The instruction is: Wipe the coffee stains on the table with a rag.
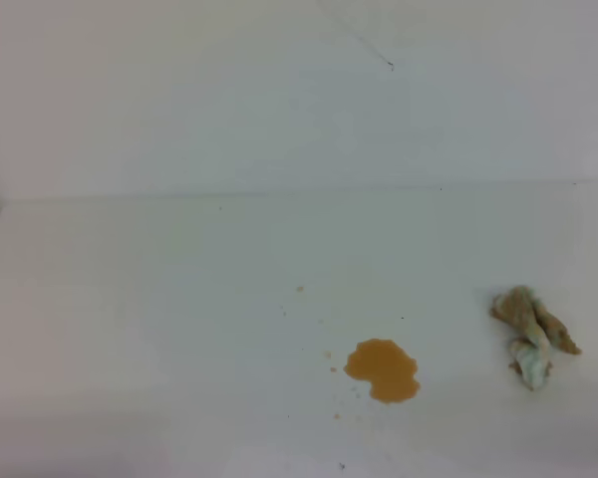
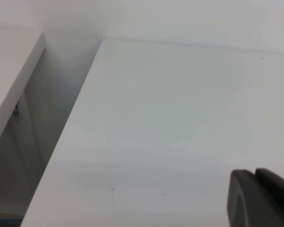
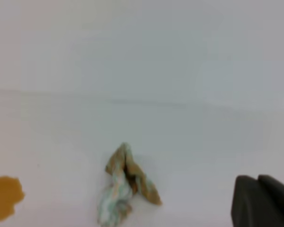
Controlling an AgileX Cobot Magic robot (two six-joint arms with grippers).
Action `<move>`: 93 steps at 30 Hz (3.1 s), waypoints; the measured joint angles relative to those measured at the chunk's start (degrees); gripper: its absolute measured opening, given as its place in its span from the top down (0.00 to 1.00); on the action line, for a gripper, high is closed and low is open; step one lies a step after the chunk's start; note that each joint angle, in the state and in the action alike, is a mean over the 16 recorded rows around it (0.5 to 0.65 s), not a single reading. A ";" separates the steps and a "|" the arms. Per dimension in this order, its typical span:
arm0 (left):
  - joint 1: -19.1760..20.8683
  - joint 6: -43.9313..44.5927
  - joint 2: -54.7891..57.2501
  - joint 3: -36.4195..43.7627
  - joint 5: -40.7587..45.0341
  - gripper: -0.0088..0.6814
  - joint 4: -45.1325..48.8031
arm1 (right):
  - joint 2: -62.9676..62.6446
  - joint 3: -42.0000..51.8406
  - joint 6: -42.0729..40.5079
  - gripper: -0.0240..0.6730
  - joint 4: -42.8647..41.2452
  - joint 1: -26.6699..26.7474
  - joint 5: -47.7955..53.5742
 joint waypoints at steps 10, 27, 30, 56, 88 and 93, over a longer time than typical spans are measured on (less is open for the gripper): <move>0.00 0.00 0.00 0.00 0.00 0.99 0.00 | 0.01 0.01 5.88 0.97 2.49 0.00 -14.36; 0.00 0.00 0.09 -0.13 0.05 0.99 0.00 | 2.18 -11.66 10.01 0.97 7.02 0.00 -21.67; 0.00 0.00 0.09 -0.13 0.05 0.99 0.00 | 5.32 -17.32 7.28 0.97 7.41 0.00 -17.02; 0.00 0.00 0.00 0.00 0.00 0.99 0.00 | 48.00 -44.73 2.64 0.97 8.13 0.00 16.50; 0.00 0.00 0.09 -0.13 0.05 0.99 0.00 | 100.55 -69.29 -11.19 0.60 15.90 1.58 25.01; 0.00 0.00 0.09 -0.13 0.05 0.99 0.00 | 105.74 -69.97 -13.29 0.60 17.37 1.58 23.20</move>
